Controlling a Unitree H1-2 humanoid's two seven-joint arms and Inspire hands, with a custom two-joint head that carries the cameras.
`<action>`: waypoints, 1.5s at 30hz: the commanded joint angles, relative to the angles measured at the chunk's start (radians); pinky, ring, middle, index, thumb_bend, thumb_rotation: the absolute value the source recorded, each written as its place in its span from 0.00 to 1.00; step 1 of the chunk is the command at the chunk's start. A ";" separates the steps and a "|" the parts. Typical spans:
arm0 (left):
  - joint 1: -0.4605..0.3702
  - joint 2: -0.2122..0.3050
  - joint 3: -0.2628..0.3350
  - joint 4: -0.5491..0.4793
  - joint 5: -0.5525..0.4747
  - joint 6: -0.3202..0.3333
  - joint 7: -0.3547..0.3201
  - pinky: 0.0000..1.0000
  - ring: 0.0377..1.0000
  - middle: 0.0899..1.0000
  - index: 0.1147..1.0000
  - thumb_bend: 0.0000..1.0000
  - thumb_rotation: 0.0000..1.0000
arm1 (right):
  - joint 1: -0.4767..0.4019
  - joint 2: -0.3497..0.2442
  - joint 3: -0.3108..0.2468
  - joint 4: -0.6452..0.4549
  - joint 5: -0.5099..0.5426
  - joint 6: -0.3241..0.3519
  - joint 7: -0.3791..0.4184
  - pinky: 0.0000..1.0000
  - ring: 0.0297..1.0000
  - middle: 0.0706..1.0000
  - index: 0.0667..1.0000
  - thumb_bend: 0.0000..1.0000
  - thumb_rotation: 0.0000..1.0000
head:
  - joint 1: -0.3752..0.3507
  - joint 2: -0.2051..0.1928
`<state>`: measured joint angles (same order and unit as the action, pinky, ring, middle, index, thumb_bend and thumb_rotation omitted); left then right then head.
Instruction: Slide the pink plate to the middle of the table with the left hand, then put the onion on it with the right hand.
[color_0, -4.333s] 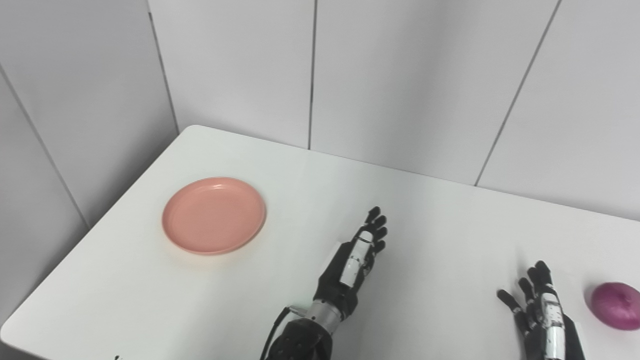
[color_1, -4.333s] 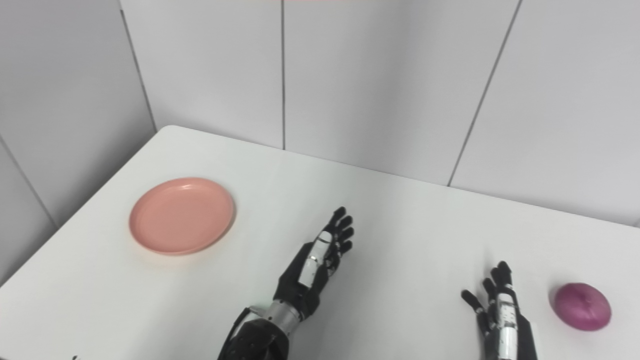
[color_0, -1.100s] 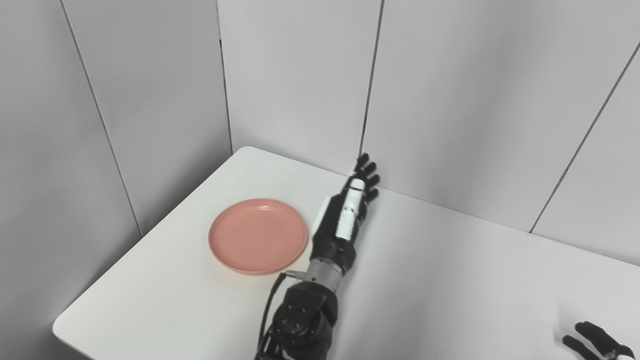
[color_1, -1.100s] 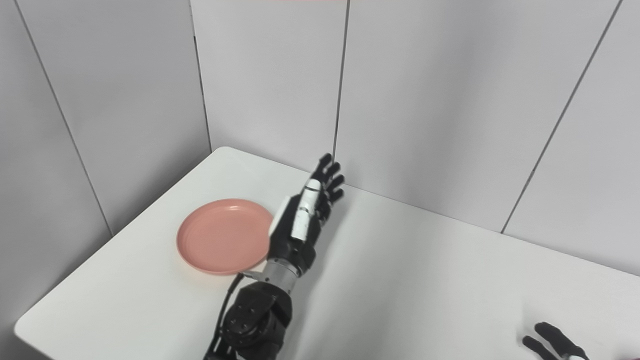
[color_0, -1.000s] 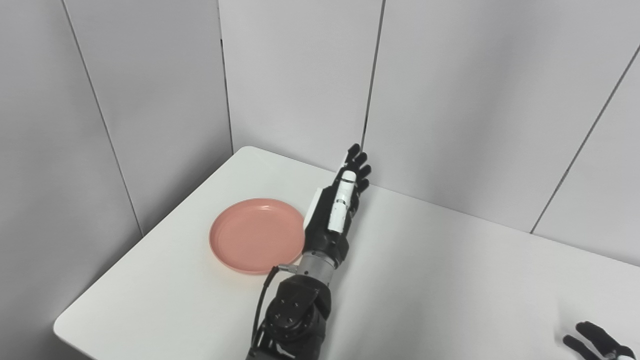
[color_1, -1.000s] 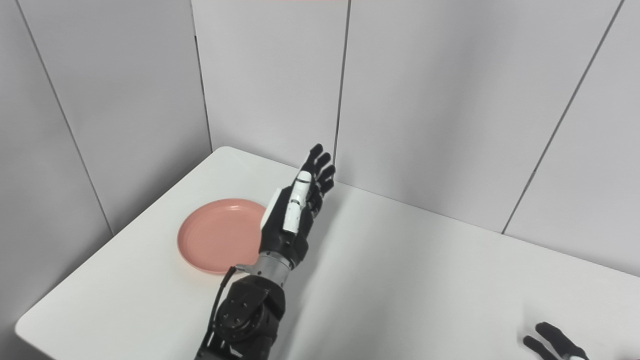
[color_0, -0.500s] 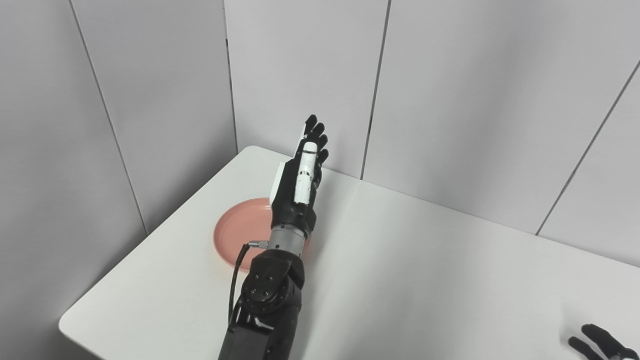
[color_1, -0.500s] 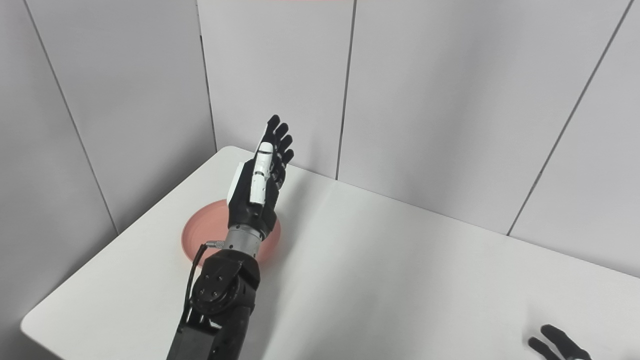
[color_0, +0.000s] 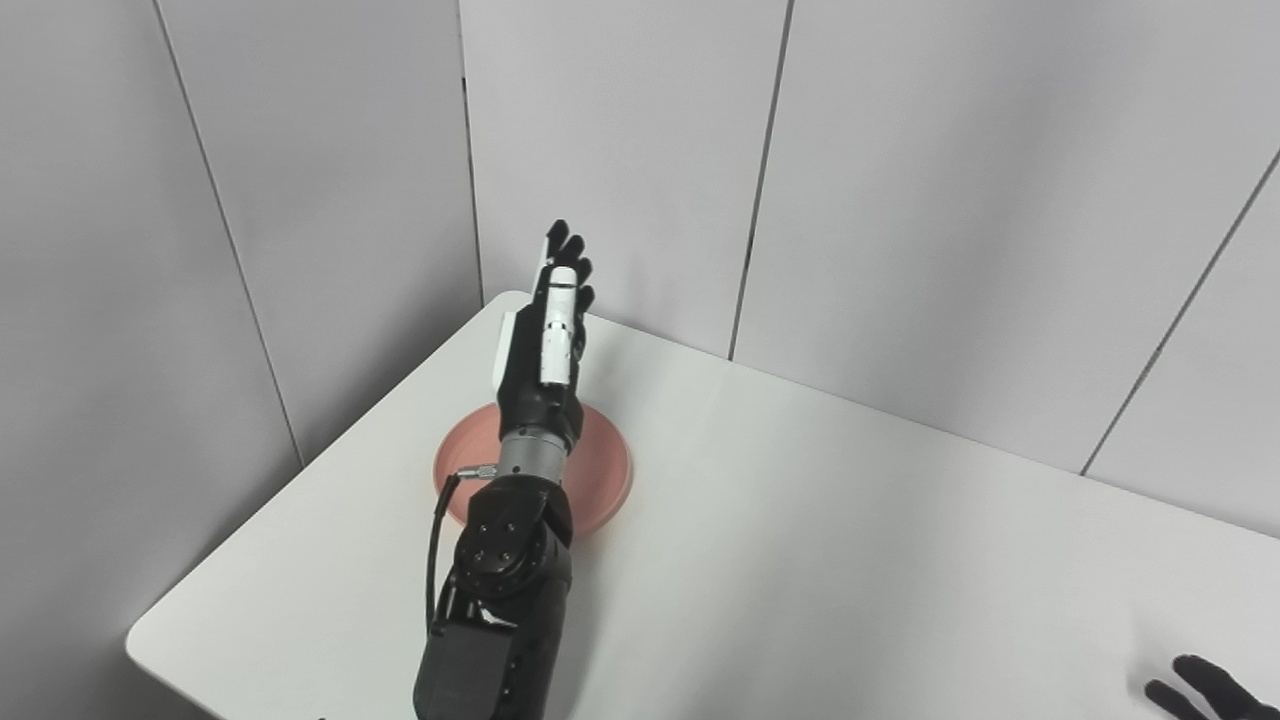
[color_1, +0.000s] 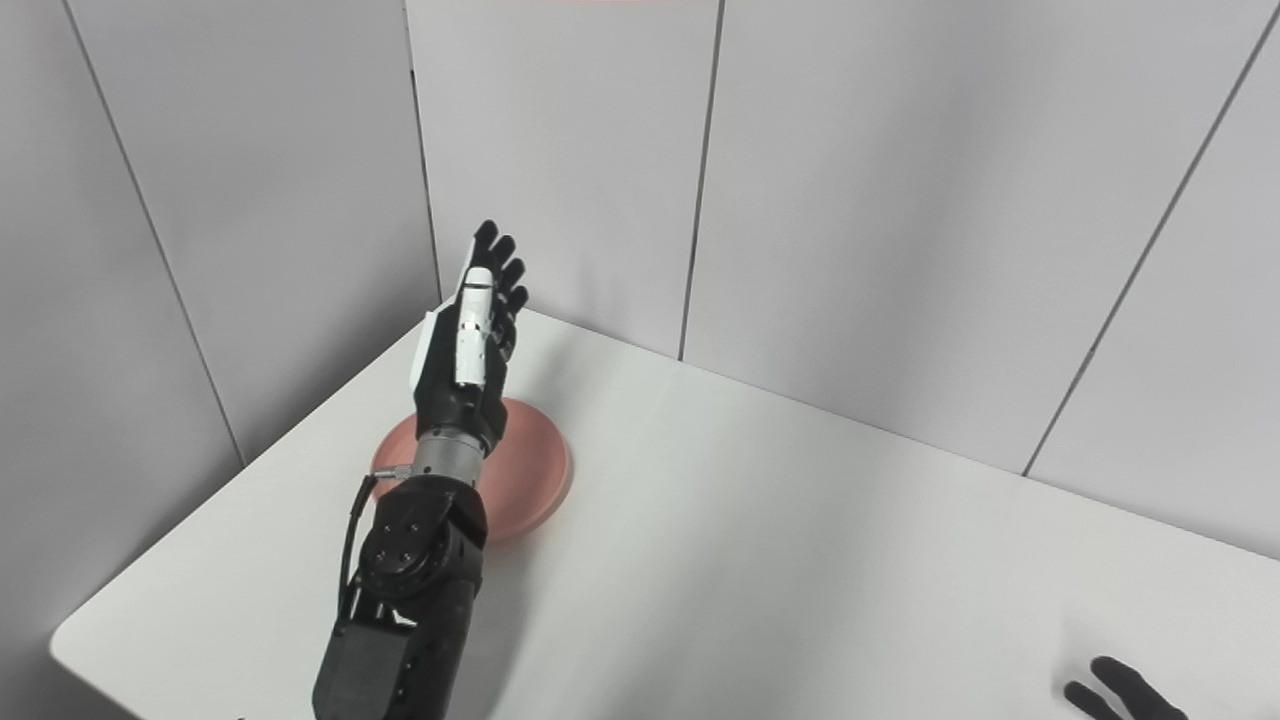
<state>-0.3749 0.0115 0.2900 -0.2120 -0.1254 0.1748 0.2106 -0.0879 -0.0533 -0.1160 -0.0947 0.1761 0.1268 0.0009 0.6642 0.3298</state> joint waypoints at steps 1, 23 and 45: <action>-0.047 0.026 0.003 -0.008 0.016 -0.032 0.009 1.00 1.00 1.00 0.99 0.40 1.00 | 0.003 0.000 -0.001 0.011 0.007 0.009 0.006 0.30 0.68 0.74 0.64 0.33 0.84 | 0.002 0.002; -0.032 0.083 0.123 0.015 -0.023 -0.051 0.082 0.96 0.97 0.97 0.95 0.38 1.00 | 0.003 -0.010 -0.009 0.011 0.009 0.008 0.006 0.33 0.67 0.73 0.63 0.34 0.83 | 0.002 0.009; 0.021 0.119 0.198 0.023 -0.067 -0.084 0.109 0.97 0.96 0.96 0.93 0.39 1.00 | 0.003 -0.025 -0.013 0.014 0.010 0.000 0.015 0.34 0.68 0.74 0.63 0.39 0.82 | 0.004 0.018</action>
<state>-0.3312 0.1104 0.4861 -0.1623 -0.1955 0.1284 0.3151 -0.0890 -0.0717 -0.1253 -0.0885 0.1854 0.1263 0.0087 0.6673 0.3482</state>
